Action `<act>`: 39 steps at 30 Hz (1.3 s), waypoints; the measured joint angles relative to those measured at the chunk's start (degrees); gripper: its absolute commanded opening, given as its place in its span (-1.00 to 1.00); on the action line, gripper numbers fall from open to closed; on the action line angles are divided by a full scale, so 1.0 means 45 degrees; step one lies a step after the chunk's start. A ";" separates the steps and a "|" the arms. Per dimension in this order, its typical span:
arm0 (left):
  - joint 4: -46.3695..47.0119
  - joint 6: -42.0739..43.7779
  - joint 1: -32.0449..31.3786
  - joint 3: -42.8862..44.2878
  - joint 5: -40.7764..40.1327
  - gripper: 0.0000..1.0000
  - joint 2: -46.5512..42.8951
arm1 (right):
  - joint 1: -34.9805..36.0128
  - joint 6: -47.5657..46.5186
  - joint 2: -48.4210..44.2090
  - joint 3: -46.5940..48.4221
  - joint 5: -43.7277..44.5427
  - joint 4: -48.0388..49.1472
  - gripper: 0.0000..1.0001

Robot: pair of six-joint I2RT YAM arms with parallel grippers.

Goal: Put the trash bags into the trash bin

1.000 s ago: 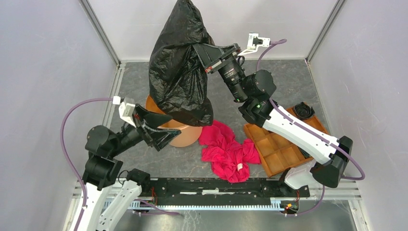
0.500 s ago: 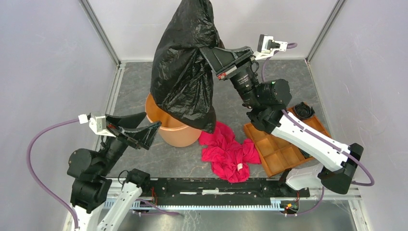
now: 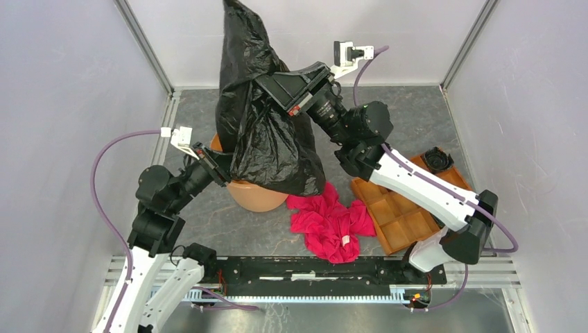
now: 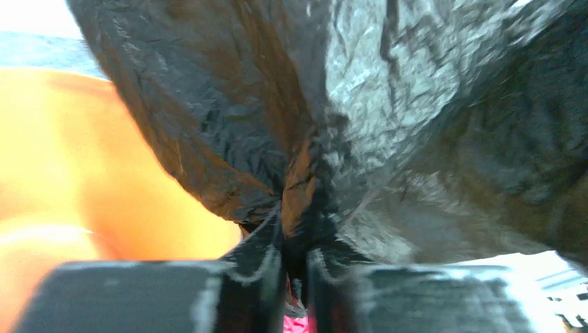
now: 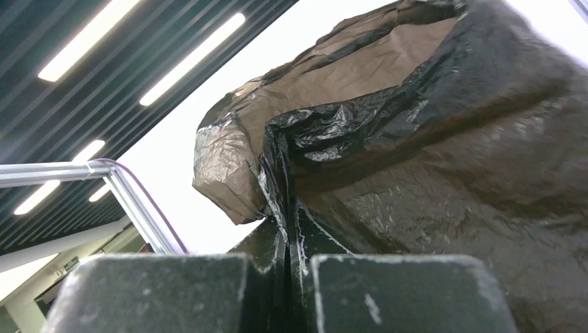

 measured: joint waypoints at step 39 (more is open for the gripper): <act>-0.4080 -0.1681 0.0000 0.4386 -0.6737 -0.96 0.4697 | -0.0335 -0.6518 -0.0797 -0.1039 0.6324 -0.4036 -0.99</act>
